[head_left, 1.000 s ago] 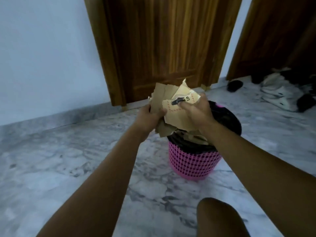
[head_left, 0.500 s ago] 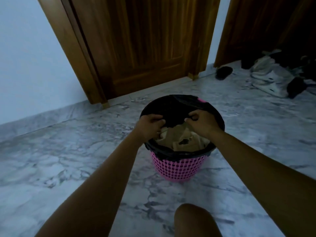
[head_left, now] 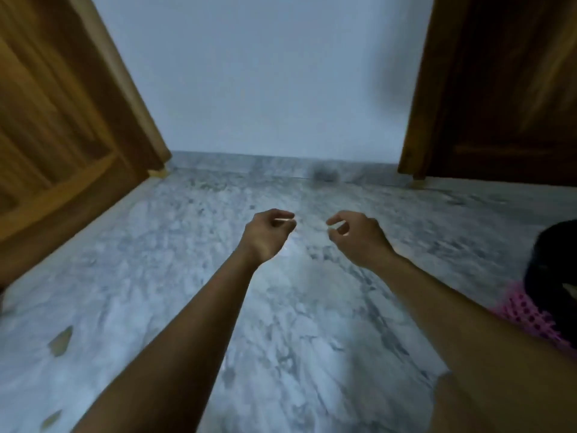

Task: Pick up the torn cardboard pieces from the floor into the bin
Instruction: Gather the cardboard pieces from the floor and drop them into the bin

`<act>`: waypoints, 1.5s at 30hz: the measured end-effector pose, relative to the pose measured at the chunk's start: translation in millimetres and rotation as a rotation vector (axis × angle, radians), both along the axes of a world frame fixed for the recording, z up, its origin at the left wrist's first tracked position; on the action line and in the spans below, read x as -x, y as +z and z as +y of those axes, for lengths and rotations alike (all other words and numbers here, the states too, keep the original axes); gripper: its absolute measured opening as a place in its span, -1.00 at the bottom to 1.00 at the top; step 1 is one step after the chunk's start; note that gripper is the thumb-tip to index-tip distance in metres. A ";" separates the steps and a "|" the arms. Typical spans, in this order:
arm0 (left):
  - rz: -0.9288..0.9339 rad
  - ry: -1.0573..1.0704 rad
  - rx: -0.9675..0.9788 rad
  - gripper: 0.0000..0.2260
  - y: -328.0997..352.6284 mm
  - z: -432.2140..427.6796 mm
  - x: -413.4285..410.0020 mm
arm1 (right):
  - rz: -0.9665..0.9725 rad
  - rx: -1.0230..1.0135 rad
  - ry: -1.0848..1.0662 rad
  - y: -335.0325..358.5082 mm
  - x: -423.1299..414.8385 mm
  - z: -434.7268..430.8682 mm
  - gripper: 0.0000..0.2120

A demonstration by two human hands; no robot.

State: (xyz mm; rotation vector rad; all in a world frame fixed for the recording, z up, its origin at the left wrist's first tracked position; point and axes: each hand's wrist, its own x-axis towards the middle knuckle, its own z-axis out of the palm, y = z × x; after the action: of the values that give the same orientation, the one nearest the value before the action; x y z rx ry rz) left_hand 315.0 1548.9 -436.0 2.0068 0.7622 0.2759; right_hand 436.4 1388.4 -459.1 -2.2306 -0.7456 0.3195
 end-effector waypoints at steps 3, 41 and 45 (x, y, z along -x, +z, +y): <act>0.012 0.183 0.034 -0.74 0.7 70.0 116.3 | 0.017 0.019 0.264 -1.9 79.4 89.6 -0.81; 0.648 0.933 0.089 -0.31 -308.1 213.2 711.7 | -0.146 0.905 1.071 -303.3 647.8 335.3 0.36; 0.869 0.542 0.014 0.00 -311.9 247.5 691.5 | -0.164 0.917 1.280 -310.0 626.8 357.0 0.45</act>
State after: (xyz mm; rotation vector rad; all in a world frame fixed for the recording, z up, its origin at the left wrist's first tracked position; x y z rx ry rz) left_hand -376.5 1796.5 -748.0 1.8365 1.8431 -0.3334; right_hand -190.4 1745.4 -769.1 -2.1822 -2.4457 1.2876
